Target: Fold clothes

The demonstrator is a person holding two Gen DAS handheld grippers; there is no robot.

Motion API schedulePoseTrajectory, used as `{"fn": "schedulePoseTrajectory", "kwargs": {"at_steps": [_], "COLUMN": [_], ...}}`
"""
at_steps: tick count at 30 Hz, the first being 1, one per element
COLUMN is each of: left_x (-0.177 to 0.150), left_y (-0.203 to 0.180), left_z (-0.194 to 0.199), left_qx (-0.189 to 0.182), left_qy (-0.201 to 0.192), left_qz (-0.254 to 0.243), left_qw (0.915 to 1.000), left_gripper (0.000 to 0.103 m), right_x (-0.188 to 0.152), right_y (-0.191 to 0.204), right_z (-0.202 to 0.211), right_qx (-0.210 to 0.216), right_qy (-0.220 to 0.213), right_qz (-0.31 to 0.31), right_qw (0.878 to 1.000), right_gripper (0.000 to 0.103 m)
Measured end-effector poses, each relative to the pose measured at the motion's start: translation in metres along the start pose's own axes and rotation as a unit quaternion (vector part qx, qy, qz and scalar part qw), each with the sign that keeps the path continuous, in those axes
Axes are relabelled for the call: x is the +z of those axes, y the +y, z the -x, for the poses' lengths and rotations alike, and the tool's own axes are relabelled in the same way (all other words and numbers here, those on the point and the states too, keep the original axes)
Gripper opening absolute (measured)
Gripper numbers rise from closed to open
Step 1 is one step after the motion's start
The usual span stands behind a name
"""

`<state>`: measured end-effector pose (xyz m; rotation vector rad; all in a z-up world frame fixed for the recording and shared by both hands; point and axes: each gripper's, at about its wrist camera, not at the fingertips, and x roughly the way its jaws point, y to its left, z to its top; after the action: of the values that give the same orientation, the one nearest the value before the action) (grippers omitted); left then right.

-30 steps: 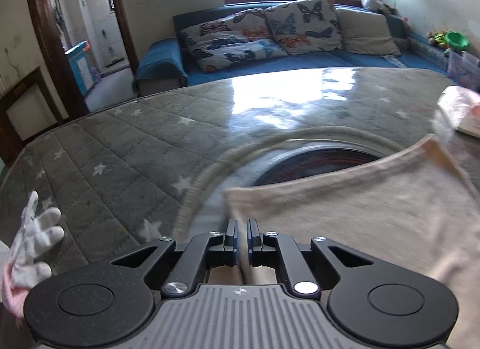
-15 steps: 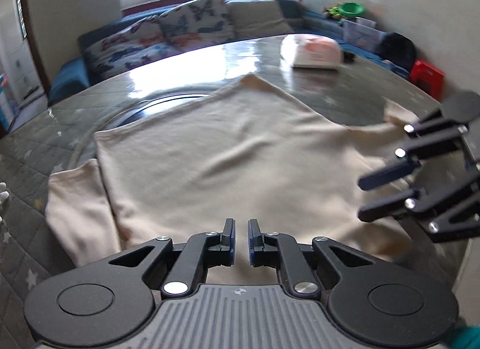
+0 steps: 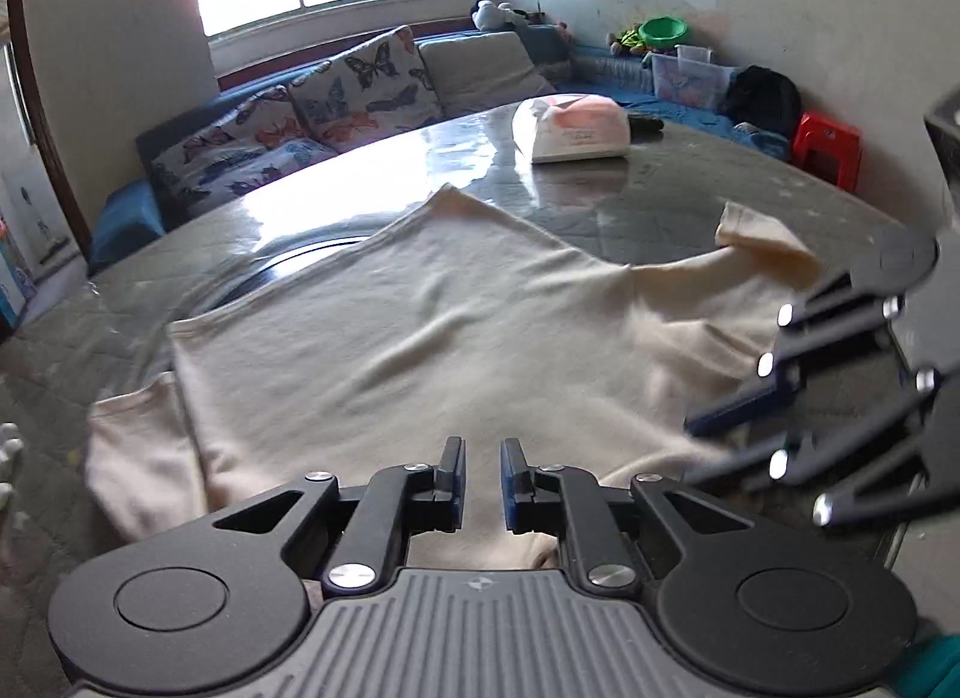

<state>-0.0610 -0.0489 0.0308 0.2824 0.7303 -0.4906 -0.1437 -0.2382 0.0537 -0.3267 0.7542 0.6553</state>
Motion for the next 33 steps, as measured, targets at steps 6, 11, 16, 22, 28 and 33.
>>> {"fn": "schedulePoseTrajectory", "kwargs": {"at_steps": [6,11,16,22,28,33], "left_x": [-0.008,-0.009,0.002,0.017,0.015,0.009], "left_y": [-0.014,-0.02,-0.026,-0.055,-0.076,-0.082], "left_z": [-0.018,-0.012,-0.005,-0.01,-0.025,-0.029], "left_qx": [-0.017,-0.017,-0.035,-0.08,-0.109,-0.12], "left_qy": [0.018,0.016,0.002,-0.015,0.003,0.014], "left_qz": [-0.003,-0.012,-0.006,-0.033,-0.052,-0.063], "left_qw": [0.9997,0.9997,0.9994,0.9961,0.9927,0.9907], "left_gripper": [0.014,0.015,0.029,0.035,0.036,0.037], "right_x": [-0.006,-0.012,-0.023,-0.035,-0.035,-0.06], "right_y": [-0.034,-0.07,-0.114,-0.124,-0.136,-0.164], "right_z": [0.015,0.019,0.004,-0.002,0.028,0.055], "right_qx": [-0.043,-0.108,-0.165,-0.185,-0.238,-0.282], "right_qy": [-0.018,-0.024,-0.003,0.001,-0.046,-0.066], "right_qz": [-0.059,-0.103,-0.125,-0.129,-0.141,-0.207], "right_qw": [0.997,0.989,0.978,0.974,0.96,0.935], "right_gripper": [0.026,0.026,0.026,0.016,0.002,0.002]}}
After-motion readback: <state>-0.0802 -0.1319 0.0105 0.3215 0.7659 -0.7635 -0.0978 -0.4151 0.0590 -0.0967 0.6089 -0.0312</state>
